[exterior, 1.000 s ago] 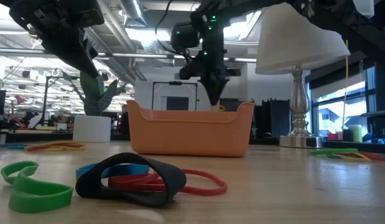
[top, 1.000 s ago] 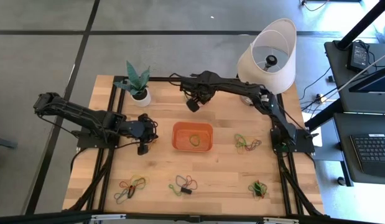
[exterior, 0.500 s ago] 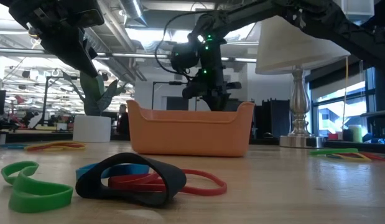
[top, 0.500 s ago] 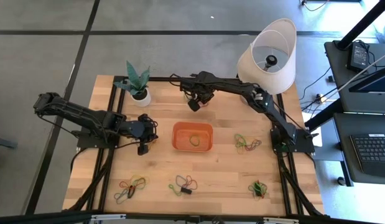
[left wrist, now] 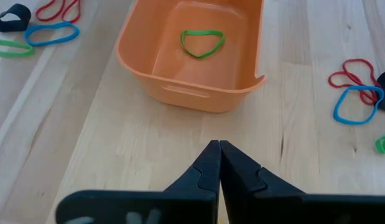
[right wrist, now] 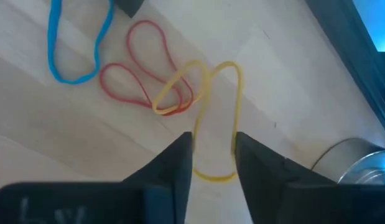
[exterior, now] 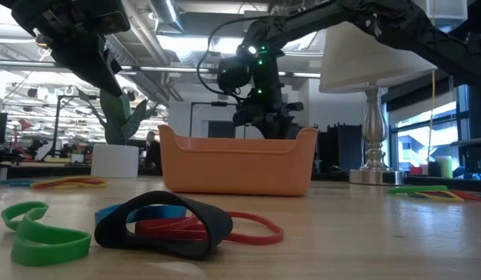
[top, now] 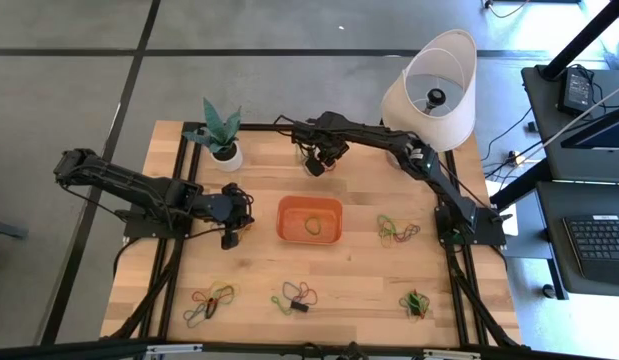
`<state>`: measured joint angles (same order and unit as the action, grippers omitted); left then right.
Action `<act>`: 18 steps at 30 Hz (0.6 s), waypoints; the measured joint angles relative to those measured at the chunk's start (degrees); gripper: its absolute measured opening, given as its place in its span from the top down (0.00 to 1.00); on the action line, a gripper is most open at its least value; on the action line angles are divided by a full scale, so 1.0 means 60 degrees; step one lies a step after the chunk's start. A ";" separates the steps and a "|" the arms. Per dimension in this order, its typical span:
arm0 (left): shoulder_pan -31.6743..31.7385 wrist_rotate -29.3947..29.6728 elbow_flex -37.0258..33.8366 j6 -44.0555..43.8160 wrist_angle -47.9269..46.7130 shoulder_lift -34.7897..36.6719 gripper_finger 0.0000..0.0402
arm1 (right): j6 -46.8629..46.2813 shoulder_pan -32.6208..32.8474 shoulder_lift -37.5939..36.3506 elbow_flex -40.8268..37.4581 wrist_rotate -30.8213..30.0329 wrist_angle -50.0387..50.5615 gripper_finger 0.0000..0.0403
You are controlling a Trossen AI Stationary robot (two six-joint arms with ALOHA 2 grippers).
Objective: Pick and place rubber bands into bin
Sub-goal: Put the red rubber band into the orange bin
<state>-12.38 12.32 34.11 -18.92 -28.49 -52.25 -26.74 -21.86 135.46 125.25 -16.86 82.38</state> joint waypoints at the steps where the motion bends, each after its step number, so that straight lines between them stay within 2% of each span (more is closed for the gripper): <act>1: 0.0000 0.0003 0.0000 0.0000 0.0000 0.0000 0.99 | 0.0014 -0.0015 0.0000 0.0000 -0.0002 -0.0001 0.68; 6: 0.0000 0.0002 0.0000 0.0000 0.0000 -0.0002 0.99 | 0.0028 -0.0023 0.0000 0.0000 0.0075 -0.0029 0.63; 12: 0.0000 0.0004 0.0000 0.0004 0.0000 -0.0004 0.99 | 0.0312 -0.0088 0.0000 0.0004 0.1685 -0.0825 0.55; 18: 0.0000 0.0004 0.0000 0.0004 0.0000 -0.0004 1.00 | 0.0300 -0.0190 0.0000 0.0004 0.1749 -0.1095 0.48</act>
<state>-12.38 12.34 34.11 -18.90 -28.49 -52.27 -24.94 -23.00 135.46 125.27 -6.37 75.80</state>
